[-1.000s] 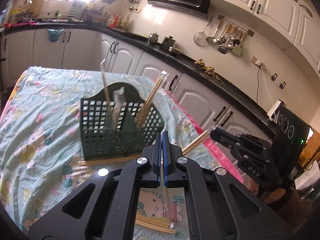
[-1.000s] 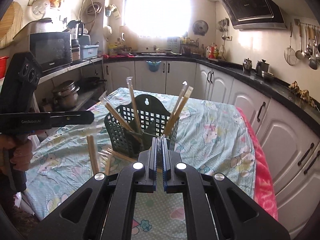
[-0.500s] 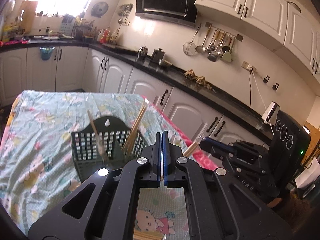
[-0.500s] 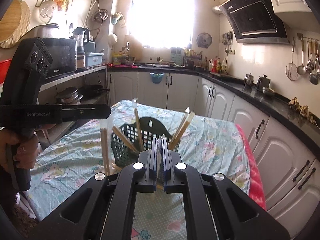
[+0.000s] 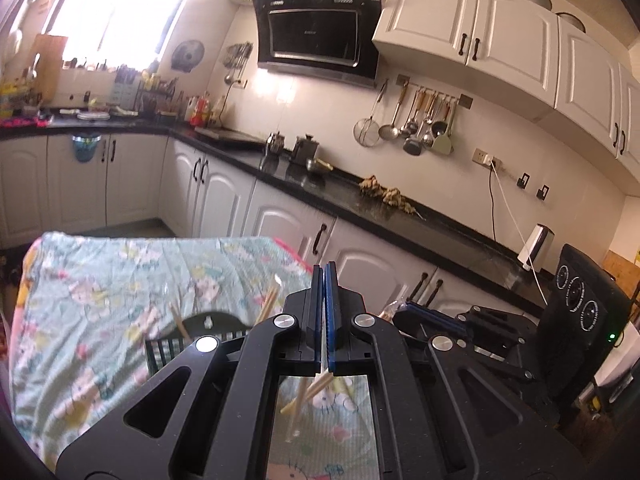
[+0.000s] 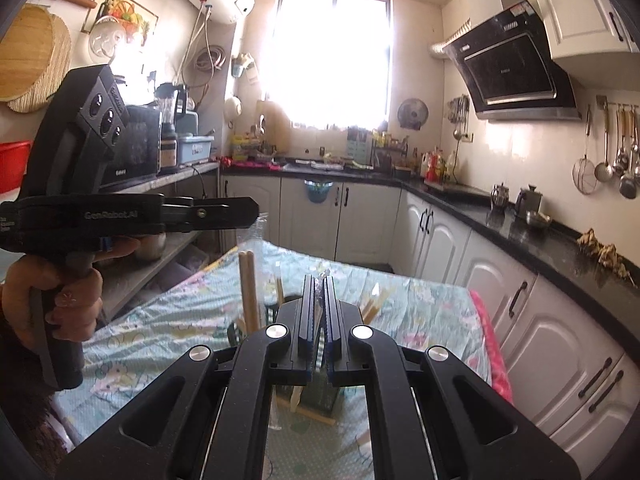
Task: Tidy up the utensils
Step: 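Raise the left tool's chopstick over the basket while the right tool carries its own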
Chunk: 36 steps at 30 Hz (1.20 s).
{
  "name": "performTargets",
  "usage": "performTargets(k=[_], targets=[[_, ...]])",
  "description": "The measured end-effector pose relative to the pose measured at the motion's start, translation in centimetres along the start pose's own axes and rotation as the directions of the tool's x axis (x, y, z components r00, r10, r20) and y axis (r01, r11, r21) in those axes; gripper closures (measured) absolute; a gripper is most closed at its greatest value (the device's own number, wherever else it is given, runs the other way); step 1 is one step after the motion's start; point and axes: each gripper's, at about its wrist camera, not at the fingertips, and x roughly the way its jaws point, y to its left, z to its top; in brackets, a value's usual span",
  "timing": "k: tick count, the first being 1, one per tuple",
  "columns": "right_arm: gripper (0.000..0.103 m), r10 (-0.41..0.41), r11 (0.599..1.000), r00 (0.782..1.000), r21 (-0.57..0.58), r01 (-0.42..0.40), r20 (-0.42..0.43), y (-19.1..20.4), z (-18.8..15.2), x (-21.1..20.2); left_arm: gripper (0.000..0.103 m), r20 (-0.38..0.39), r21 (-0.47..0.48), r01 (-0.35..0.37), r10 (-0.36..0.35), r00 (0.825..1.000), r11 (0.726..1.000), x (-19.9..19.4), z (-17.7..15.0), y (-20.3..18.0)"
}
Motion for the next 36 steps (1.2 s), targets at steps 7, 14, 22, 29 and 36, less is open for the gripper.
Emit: performTargets(k=[7,14,22,29,36], targets=[[0.099,-0.007,1.000,0.997,-0.010,0.008,0.071,-0.5,3.3,-0.3,0.103,0.056,0.029,-0.026,0.024,0.998,0.999,-0.2,3.2,0.0],[0.099,-0.028,1.000,0.993,-0.001,0.028,0.111,-1.7,5.6,0.6,0.103,0.129,0.029,-0.071,0.067,0.989,0.997,-0.8,6.8,1.2],[0.099,-0.042,0.999,0.992,0.001,0.043,0.119,-2.5,6.6,2.3,0.103,0.174,0.002,-0.124,0.122,0.977,0.992,-1.1,8.9,3.3],[0.099,-0.052,0.998,0.995,0.023,0.050,0.088,-3.0,6.4,4.3,0.103,0.158,-0.043,-0.153,0.158,0.975,0.987,-0.5,8.0,5.9],[0.099,-0.053,0.998,0.998,0.034,0.052,0.037,-2.9,5.2,6.3,0.103,0.125,-0.072,-0.157,0.165,0.978,0.985,0.4,6.6,7.7]])
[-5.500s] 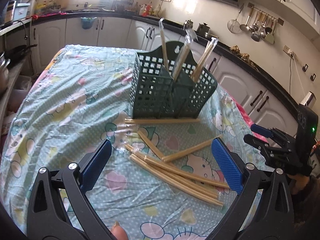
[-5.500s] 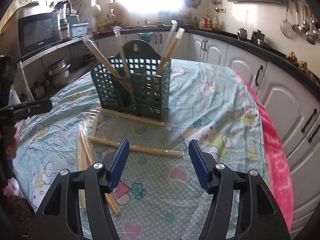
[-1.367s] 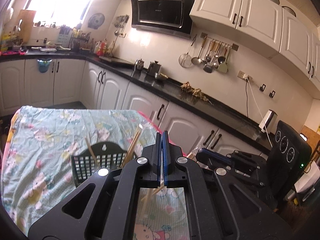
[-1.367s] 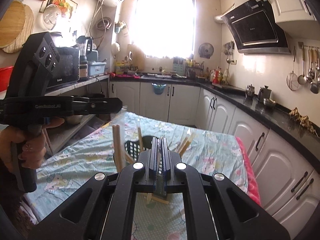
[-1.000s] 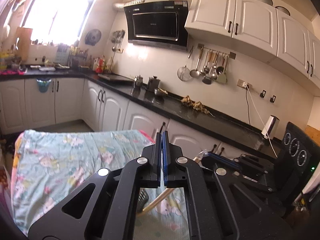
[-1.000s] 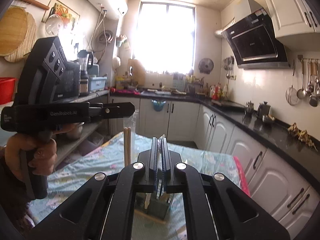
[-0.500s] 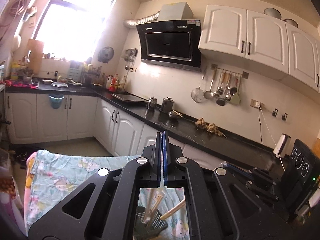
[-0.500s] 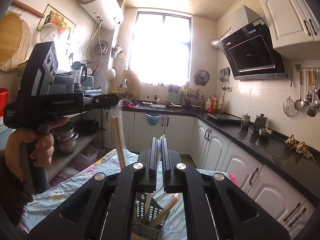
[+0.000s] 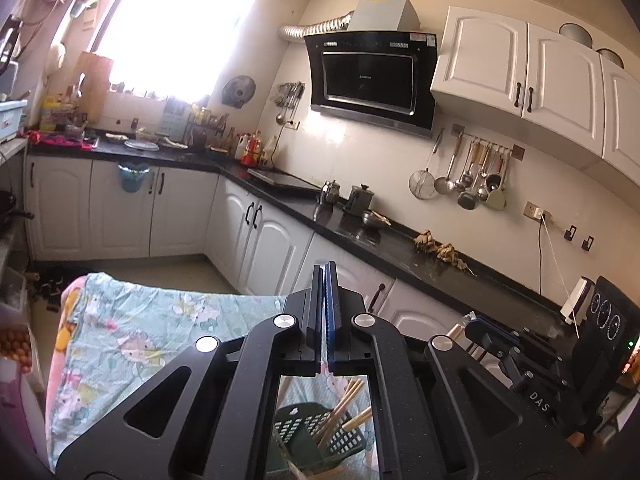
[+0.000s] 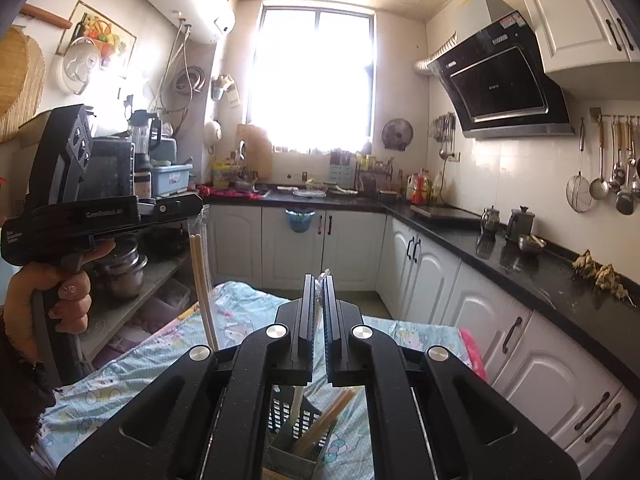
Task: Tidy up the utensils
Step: 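Raise the left tool's chopstick over the basket while the right tool carries its own, then open the left tool into the basket while the right tool releases its chopstick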
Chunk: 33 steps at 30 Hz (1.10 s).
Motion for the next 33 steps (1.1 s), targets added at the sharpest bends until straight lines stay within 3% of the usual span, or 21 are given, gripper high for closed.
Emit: performTargets(k=[18,33], targets=[[0.099,0.036,0.999,0.993,0.022,-0.034,-0.111,1.1,-3.3,3.8,0.103,-0.083,-0.040,-0.012,0.009,0.997,0.999,2.3,-4.0,2.3],[0.098,0.039,0.998,0.983,0.058,-0.029,-0.178,1.3,-5.5,5.2,0.103,-0.148,-0.008,-0.051,0.049,0.988,0.999,3.2,-7.5,2.4]])
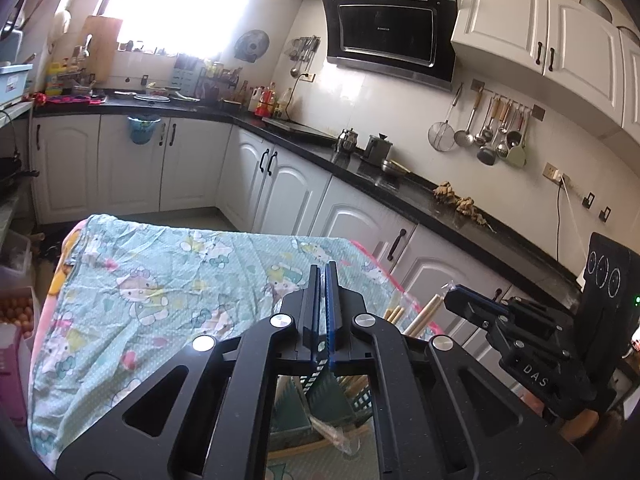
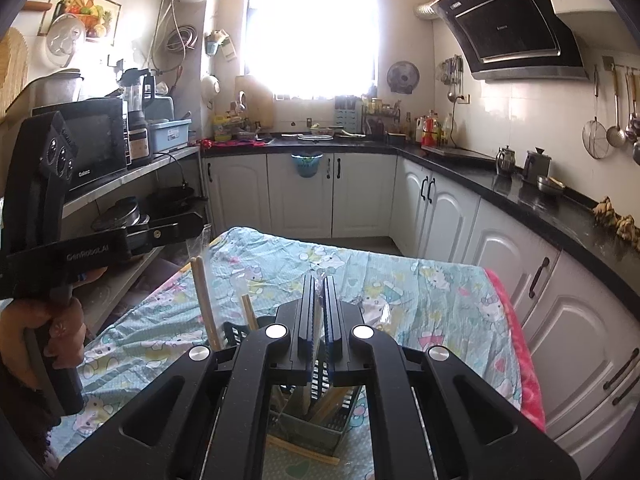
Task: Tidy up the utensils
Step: 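Open the left tool into the basket while the right tool releases its chopstick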
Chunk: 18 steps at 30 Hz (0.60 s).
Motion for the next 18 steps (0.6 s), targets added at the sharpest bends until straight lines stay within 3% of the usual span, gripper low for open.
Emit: performTargets(k=[3,6,10,18], targets=[[0.097,-0.006,1.000,1.000,0.004,0.006,-0.012,-0.1,-0.4,0.2,0.103,-0.003,0.012,-0.014,0.014,1.000,1.000,-0.2,-0.5,-0.1],[0.088,-0.013,1.000,1.000,0.015,0.013,-0.012,-0.3,-0.7,0.1,0.100,0.000,0.028,-0.029,0.029,1.000,0.999,-0.5,-0.8,-0.4],[0.071,-0.022,0.999,1.000,0.028,0.022,-0.005,-0.6,-1.0,-0.3,0.084,0.001,0.035,-0.043,0.043,0.999,0.998,-1.0,-1.0,-0.4],[0.051,-0.052,0.999,0.998,0.015,0.052,0.026,-0.5,-1.3,-2.1,0.057,0.067,0.056,-0.074,0.070,0.995,0.996,-4.0,-1.0,-0.8]])
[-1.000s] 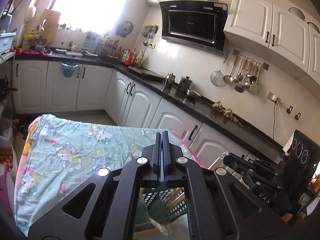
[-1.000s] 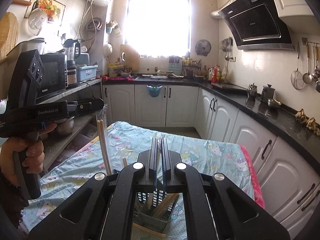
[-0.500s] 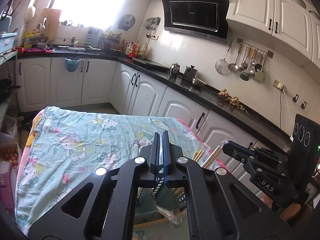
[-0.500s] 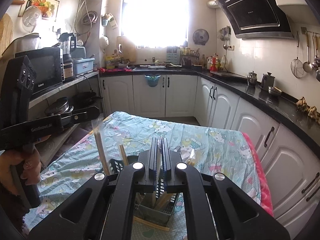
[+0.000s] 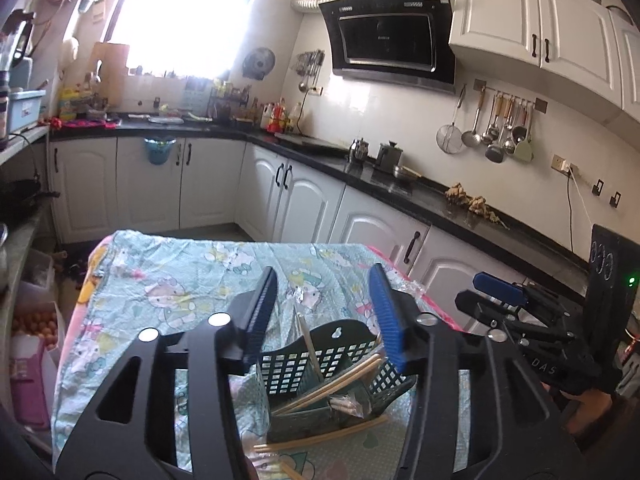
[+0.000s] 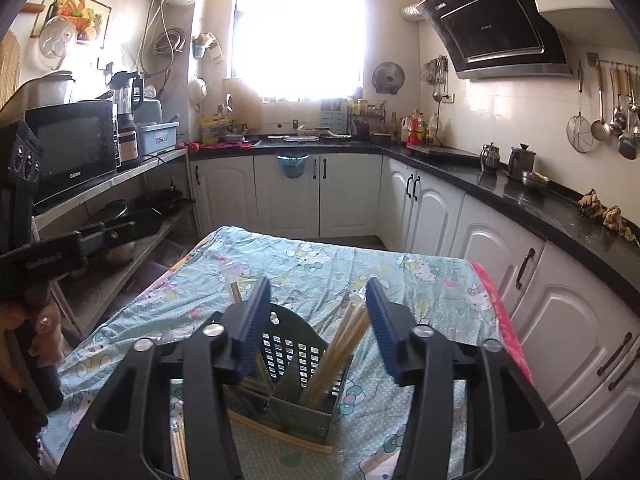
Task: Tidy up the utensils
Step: 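Open the left tool into the basket while the right tool releases its chopstick, then pull both open tools back from the basket toward the chopstick pile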
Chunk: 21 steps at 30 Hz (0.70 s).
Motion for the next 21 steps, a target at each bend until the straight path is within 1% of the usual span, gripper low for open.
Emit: performTargets(k=[1,3,4,9,11,13,14,16,21], targets=[[0.048,-0.002,1.000,1.000,-0.003,0.002,0.003,0.0,0.0,-0.3,0.053,0.008,0.000,-0.003,0.003,1.000,1.000,-0.3,0.1,0.0],[0.045,-0.004,1.000,1.000,-0.007,0.004,0.012,0.1,-0.1,-0.8,0.049,0.028,0.002,-0.005,0.005,1.000,1.000,-1.3,0.2,0.0],[0.043,-0.005,1.000,1.000,-0.008,0.005,0.016,0.1,-0.1,-1.0,0.045,0.034,0.005,-0.008,0.008,0.999,1.000,-1.6,0.3,-0.1],[0.037,-0.009,1.000,0.999,-0.012,0.009,0.034,0.1,-0.4,-2.3,0.031,0.048,0.010,-0.015,0.014,0.999,1.000,-3.2,0.0,-0.2],[0.036,-0.009,1.000,0.999,-0.014,0.009,0.037,0.2,-0.6,-2.7,0.023,0.046,0.007,-0.011,0.011,0.999,1.000,-3.7,-0.3,-0.1],[0.035,-0.007,1.000,0.999,-0.017,0.008,0.041,0.3,-0.8,-3.1,0.021,0.044,0.004,-0.010,0.010,0.999,1.000,-4.1,-0.8,-0.1],[0.034,-0.007,1.000,0.999,-0.019,0.008,0.043,0.4,-0.9,-3.4,0.018,0.041,0.003,-0.010,0.010,0.999,1.000,-4.2,-0.9,-0.1],[0.034,-0.010,1.000,0.999,-0.024,0.011,0.046,0.6,-1.1,-3.8,0.014,0.035,0.002,-0.010,0.010,0.999,1.000,-4.5,-1.4,-0.1],[0.034,-0.005,1.000,0.999,-0.026,0.006,0.049,1.0,-1.6,-4.7,0.011,0.020,-0.005,-0.014,0.014,1.000,1.000,-5.0,-2.4,0.0]])
